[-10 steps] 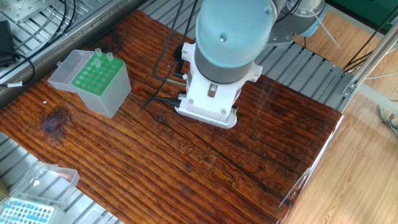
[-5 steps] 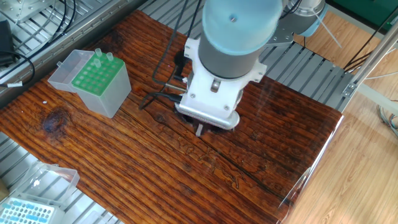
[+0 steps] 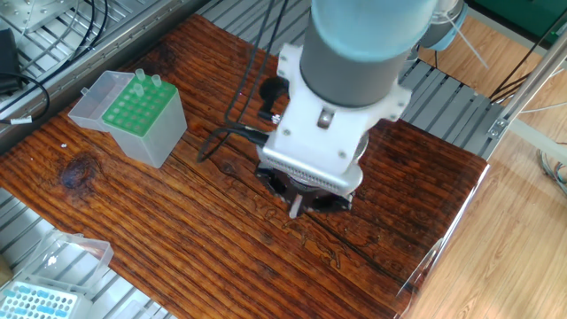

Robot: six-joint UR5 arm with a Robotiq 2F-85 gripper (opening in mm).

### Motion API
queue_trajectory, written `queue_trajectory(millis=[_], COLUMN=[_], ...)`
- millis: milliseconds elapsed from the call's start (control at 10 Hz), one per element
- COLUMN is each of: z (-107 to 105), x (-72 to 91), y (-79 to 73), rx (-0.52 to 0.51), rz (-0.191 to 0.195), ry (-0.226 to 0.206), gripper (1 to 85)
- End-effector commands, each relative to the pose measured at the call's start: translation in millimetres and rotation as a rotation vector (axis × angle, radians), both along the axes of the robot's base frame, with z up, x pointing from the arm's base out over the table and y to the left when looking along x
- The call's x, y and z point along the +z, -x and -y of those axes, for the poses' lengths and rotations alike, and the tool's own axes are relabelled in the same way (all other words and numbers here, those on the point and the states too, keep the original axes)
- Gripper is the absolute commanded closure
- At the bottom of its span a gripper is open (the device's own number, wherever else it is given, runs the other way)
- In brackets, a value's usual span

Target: Insert a large pipette tip into the holder for large pipette tips

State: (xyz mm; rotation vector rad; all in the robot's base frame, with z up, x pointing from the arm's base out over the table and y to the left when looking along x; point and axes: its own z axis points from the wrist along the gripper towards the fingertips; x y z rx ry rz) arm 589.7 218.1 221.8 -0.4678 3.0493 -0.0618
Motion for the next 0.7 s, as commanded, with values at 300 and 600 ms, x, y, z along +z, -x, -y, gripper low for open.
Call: queue_trajectory(millis=[300,600], z=[50,80], x=[43.2,54.2], y=[-36.9,-50.0], rx=[0.112,0.142], rz=[0.121,0.181], ry=[-0.082,-0.084], gripper=[84.7,84.7])
